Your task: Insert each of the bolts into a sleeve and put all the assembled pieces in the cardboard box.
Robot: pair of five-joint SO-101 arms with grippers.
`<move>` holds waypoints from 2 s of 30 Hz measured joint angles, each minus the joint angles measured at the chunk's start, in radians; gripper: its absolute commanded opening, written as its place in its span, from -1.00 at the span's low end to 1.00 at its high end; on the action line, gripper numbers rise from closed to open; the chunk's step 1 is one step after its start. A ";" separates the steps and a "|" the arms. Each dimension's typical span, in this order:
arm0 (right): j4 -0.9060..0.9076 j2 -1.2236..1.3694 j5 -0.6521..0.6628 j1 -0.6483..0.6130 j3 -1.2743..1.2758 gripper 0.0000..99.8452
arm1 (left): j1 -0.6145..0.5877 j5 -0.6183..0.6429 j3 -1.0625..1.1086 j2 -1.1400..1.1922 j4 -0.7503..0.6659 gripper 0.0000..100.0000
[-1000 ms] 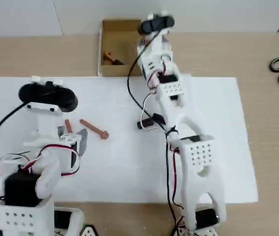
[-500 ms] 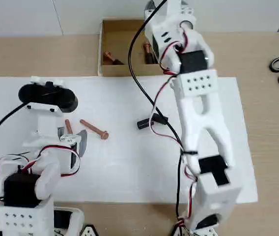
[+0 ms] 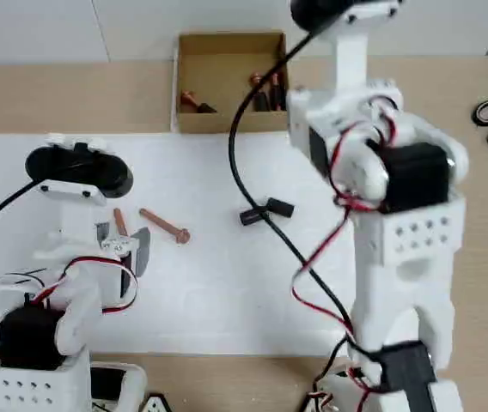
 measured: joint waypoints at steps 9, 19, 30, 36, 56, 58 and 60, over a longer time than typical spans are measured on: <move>0.049 -0.057 0.000 0.000 -0.009 -0.56 | 0.000 0.000 0.000 0.000 0.000 -0.66; 0.052 0.055 0.255 -0.021 0.229 -0.56 | -0.021 0.000 0.000 0.000 0.000 -0.66; 0.028 0.302 0.554 -0.049 0.311 -0.56 | -0.141 0.000 0.000 0.000 0.000 -0.66; -0.046 0.440 0.637 -0.049 0.311 -0.56 | -0.141 0.000 0.000 0.000 0.000 -0.66; -0.193 0.697 0.675 -0.049 0.311 -0.56 | -0.141 0.000 0.000 0.000 0.000 -0.66; -0.206 0.713 0.675 -0.046 0.311 -0.56 | -0.141 0.000 0.000 0.000 0.000 -0.66; -0.218 0.730 0.675 -0.043 0.311 -0.56 | -0.141 0.000 0.000 0.000 0.000 -0.66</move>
